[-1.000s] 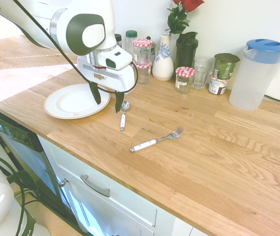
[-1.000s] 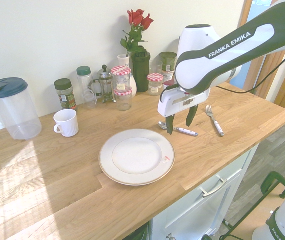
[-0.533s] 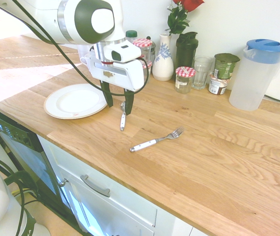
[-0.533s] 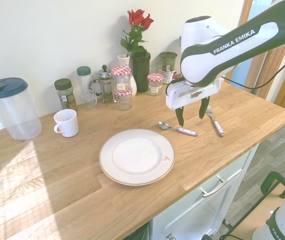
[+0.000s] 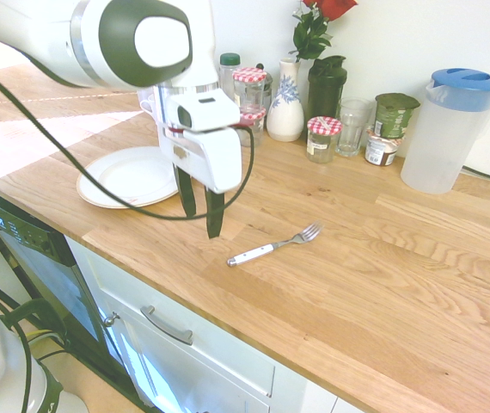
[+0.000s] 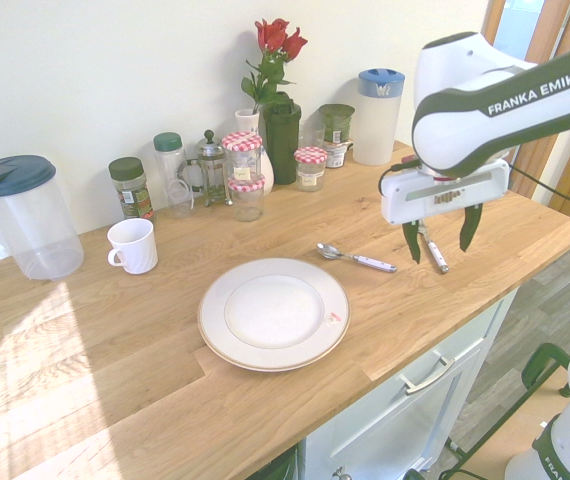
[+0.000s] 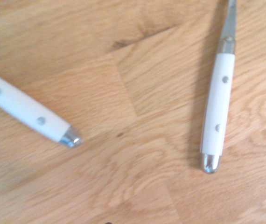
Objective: Put the fork into the plate
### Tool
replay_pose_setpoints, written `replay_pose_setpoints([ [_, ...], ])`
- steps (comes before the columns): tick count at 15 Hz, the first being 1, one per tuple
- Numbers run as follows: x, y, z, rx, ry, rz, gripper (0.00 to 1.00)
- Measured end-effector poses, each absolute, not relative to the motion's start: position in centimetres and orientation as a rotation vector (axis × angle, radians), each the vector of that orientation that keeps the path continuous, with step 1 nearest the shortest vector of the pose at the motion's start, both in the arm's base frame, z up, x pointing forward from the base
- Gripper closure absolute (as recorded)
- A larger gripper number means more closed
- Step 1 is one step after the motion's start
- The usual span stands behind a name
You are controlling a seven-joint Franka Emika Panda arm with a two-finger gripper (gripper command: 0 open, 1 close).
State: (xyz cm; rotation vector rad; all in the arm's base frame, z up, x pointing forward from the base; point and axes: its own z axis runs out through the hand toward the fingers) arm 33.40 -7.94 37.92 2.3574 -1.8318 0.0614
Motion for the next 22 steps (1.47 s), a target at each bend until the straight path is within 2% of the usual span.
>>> replay_pose_setpoints([
  [3, 33.8, -10.9, 37.7, 2.325, -1.949, 0.135, 0.00],
  [13, 33.9, -15.3, 35.2, 2.248, -2.181, 0.117, 0.00],
  [14, 33.9, -15.5, 35.2, 2.244, -2.198, 0.117, 1.00],
  [22, 34.2, -16.1, 34.1, 2.242, -2.236, 0.112, 1.00],
])
